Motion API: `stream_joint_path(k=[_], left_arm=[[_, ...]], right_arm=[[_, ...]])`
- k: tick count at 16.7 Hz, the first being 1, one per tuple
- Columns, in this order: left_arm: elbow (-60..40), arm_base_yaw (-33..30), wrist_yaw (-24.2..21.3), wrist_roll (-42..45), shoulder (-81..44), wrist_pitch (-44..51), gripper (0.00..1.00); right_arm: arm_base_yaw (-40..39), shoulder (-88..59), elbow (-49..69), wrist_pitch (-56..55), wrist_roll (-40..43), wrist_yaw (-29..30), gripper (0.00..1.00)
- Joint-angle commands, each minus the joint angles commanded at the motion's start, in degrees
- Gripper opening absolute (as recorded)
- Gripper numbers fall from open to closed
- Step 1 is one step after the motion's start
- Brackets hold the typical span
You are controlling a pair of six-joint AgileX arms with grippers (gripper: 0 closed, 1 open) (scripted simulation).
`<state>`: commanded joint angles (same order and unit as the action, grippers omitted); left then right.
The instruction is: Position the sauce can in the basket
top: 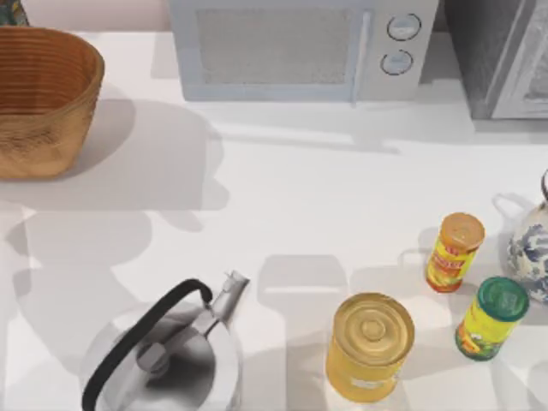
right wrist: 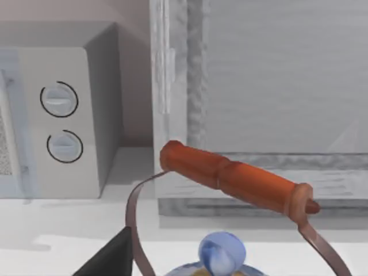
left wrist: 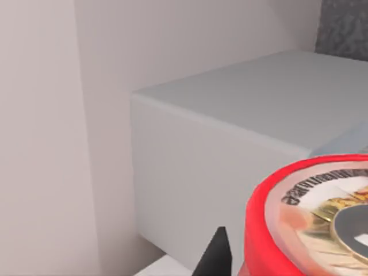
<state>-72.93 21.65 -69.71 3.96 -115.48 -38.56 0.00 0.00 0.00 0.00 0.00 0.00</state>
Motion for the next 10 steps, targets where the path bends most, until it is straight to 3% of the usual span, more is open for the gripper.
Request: stream_joint_path(k=[2,10], left_arm=[[0.0,0.0,0.0,0.0,0.0,0.0,0.0],[0.0,0.0,0.0,0.0,0.0,0.0,0.6]], right_arm=[[0.0,0.0,0.0,0.0,0.0,0.0,1.0],[0.0,0.0,0.0,0.0,0.0,0.0,1.0]])
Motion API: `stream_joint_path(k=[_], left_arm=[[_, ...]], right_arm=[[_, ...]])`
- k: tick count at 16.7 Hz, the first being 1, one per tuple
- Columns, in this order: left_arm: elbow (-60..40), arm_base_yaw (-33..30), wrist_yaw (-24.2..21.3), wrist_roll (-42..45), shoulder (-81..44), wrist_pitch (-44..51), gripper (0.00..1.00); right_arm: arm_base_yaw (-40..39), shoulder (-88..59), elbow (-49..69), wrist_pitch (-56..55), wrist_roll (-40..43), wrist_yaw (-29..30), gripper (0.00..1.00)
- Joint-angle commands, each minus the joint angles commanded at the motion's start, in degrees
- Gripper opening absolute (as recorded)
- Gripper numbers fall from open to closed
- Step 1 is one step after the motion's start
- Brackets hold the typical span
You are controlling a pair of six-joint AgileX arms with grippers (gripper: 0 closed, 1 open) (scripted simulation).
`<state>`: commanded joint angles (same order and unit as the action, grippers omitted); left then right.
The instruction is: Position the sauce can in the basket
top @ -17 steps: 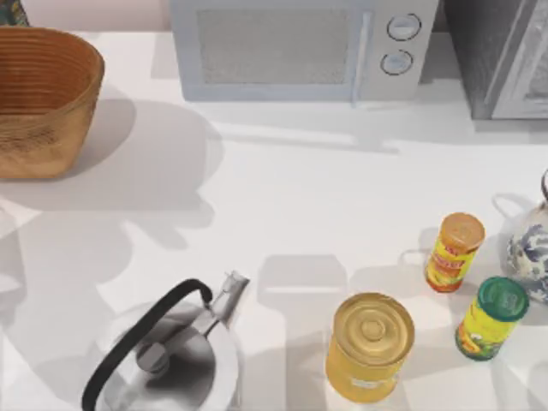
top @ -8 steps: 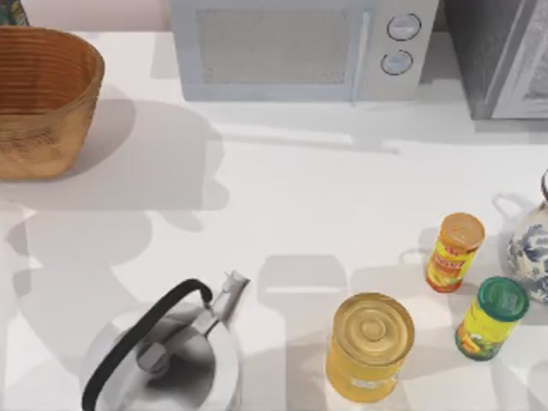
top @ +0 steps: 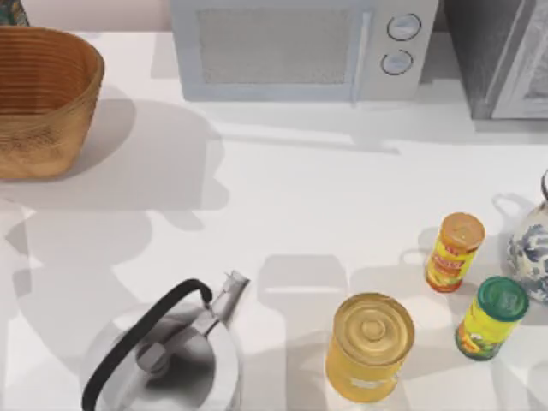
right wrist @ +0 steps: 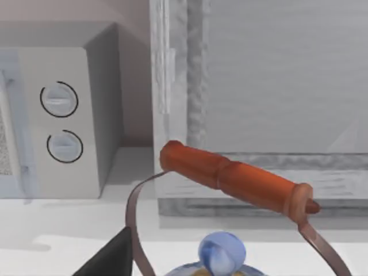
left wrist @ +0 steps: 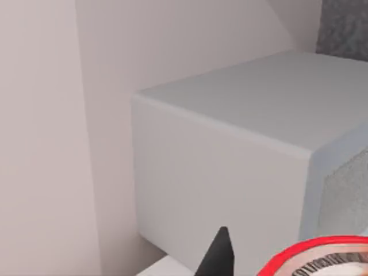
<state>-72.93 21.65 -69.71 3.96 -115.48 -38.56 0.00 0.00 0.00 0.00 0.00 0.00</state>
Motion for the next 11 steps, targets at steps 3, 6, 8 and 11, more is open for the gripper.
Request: stream_joint_path(k=[3,6,8,11], left_arm=[[0.0,0.0,0.0,0.0,0.0,0.0,0.83],[0.0,0.0,0.0,0.0,0.0,0.0,1.0],[0.0,0.0,0.0,0.0,0.0,0.0,1.0],[0.0,0.0,0.0,0.0,0.0,0.0,1.0]], right_arm=[[0.0,0.0,0.0,0.0,0.0,0.0,1.0],[0.0,0.0,0.0,0.0,0.0,0.0,1.0],[0.0,0.0,0.0,0.0,0.0,0.0,1.0],[0.0,0.0,0.0,0.0,0.0,0.0,1.0]])
